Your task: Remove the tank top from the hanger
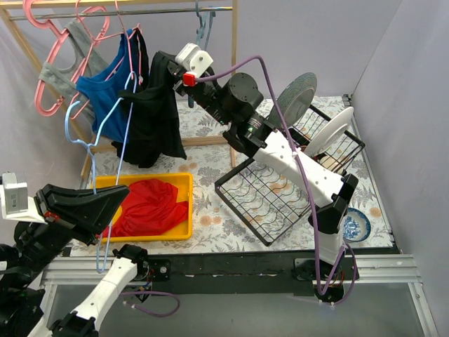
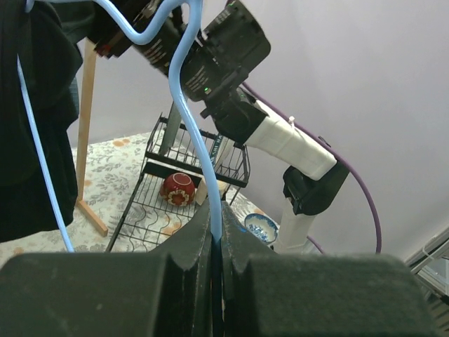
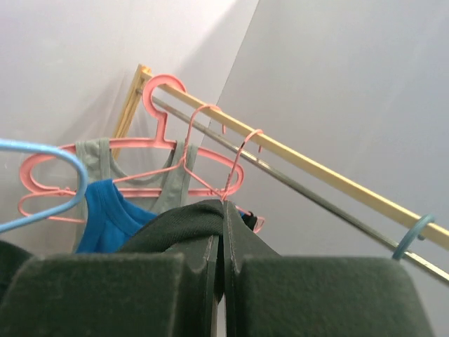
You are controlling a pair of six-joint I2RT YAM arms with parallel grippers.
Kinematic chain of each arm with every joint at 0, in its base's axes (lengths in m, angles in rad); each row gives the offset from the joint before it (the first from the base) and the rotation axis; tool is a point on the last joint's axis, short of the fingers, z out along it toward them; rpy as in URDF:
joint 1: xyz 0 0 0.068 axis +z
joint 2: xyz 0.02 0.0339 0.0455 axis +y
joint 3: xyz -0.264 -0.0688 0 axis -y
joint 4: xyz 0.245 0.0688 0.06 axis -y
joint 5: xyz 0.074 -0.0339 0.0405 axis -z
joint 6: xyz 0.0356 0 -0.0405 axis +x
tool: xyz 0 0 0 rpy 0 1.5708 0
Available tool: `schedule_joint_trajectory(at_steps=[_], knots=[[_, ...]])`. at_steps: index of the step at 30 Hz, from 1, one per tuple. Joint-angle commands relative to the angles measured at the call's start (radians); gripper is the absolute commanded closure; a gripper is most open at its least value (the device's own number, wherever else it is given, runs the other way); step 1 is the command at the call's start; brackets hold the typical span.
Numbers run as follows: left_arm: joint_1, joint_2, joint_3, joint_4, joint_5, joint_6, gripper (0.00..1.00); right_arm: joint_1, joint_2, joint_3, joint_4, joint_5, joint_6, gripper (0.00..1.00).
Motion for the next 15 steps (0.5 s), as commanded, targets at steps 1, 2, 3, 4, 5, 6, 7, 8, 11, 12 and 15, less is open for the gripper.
schedule_joint_trajectory(at_steps=[1,2,3,4,5,6,7,8,11,12,15], knots=[[-0.009,0.048,0.065,-0.101,-0.047,0.0,1.0,-0.004,-0.046,0.103,0.156,-0.021,0.007,0.99],[-0.013,0.055,0.088,-0.117,-0.054,-0.003,1.0,-0.006,-0.046,0.103,0.164,-0.019,0.007,0.99],[-0.015,0.06,0.096,-0.146,-0.065,-0.006,1.0,-0.006,-0.045,0.106,0.17,-0.016,0.007,0.99],[-0.016,0.069,0.102,-0.157,-0.076,-0.008,1.0,-0.007,-0.043,0.111,0.175,-0.021,0.008,0.99],[-0.021,0.066,0.102,-0.166,-0.074,-0.008,1.0,-0.007,-0.042,0.109,0.176,-0.022,0.008,0.99],[-0.024,0.066,0.101,-0.18,-0.073,-0.012,1.0,-0.009,-0.042,0.108,0.179,-0.025,0.008,0.99],[-0.027,0.072,0.104,-0.189,-0.073,-0.015,1.0,-0.009,-0.037,0.108,0.184,-0.024,0.008,0.99],[-0.033,0.077,0.117,-0.201,-0.076,-0.017,1.0,-0.009,-0.034,0.106,0.185,-0.024,0.01,0.99],[-0.044,0.091,0.141,-0.27,-0.073,-0.019,1.0,-0.012,-0.022,0.117,0.189,-0.024,0.011,0.99],[-0.048,0.094,0.151,-0.278,-0.07,-0.023,1.0,-0.015,-0.017,0.118,0.19,-0.022,0.014,0.99],[-0.062,0.1,0.171,-0.313,-0.052,-0.029,1.0,-0.03,-0.002,0.138,0.21,-0.013,0.031,0.99]])
